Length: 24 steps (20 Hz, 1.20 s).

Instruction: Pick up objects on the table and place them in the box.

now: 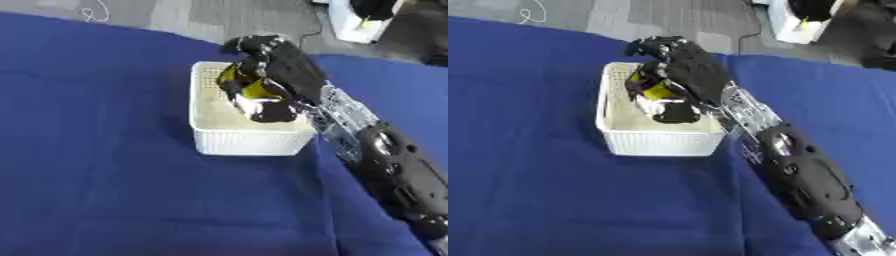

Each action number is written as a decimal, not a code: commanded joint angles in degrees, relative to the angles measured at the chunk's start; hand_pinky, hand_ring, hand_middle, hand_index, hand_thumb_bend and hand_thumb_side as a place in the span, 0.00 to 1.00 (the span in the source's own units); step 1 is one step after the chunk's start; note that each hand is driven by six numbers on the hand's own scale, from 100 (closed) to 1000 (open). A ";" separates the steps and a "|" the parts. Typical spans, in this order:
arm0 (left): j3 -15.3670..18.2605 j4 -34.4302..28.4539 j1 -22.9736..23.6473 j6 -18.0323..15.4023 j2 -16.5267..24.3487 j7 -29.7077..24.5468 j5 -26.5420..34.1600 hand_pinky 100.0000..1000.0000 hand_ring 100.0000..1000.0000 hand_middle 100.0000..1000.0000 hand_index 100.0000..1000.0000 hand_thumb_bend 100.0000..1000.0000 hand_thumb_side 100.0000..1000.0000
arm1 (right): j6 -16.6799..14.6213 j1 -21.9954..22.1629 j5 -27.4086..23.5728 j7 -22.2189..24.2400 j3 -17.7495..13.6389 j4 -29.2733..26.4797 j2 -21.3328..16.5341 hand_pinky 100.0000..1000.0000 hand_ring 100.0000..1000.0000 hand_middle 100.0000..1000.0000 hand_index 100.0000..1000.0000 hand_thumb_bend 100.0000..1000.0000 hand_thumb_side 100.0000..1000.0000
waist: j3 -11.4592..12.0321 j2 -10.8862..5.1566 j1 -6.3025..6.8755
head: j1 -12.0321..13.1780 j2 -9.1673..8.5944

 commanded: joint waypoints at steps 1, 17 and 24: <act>0.14 -0.90 0.02 0.07 0.31 0.17 0.18 0.95 0.75 0.79 0.83 0.00 0.73 | -0.04 -0.39 -1.34 0.42 -1.23 -2.56 -1.34 0.48 0.66 0.73 0.68 0.01 1.00 | -0.30 -2.00 0.95 | -0.24 -0.02; 1.02 -0.90 2.05 0.70 0.56 1.33 0.64 0.95 0.75 0.79 0.84 0.00 0.74 | 2.24 7.71 -9.71 2.34 -3.19 -15.25 -2.61 0.65 0.74 0.79 0.80 0.03 1.00 | -4.52 -6.27 4.14 | 1.66 0.59; 2.14 -0.90 4.27 3.05 3.97 2.16 0.57 0.96 0.75 0.80 0.84 0.00 0.73 | 7.36 21.85 -29.63 0.94 -7.74 -24.16 -5.43 0.53 0.69 0.78 0.79 0.00 1.00 | -9.46 -9.71 5.04 | 6.05 2.00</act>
